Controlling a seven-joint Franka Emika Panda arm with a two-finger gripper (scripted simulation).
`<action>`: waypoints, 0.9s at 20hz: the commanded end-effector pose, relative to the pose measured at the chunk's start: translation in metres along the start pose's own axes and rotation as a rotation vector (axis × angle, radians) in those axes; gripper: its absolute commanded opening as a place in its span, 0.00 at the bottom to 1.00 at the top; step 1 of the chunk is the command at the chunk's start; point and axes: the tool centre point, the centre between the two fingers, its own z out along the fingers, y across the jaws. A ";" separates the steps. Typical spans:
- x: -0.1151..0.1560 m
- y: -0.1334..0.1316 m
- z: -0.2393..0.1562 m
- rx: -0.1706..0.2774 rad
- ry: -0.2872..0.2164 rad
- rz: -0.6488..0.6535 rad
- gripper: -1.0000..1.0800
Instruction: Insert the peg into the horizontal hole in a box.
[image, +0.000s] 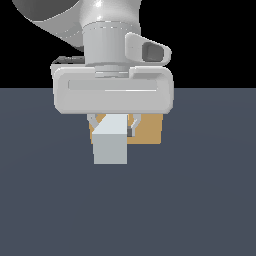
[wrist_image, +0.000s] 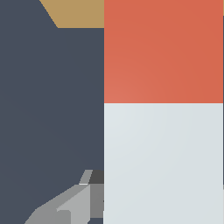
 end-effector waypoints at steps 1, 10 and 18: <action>0.000 0.002 -0.003 -0.006 0.000 0.000 0.00; 0.024 0.000 -0.001 -0.001 0.000 0.000 0.00; 0.092 -0.001 -0.002 -0.005 0.000 0.000 0.00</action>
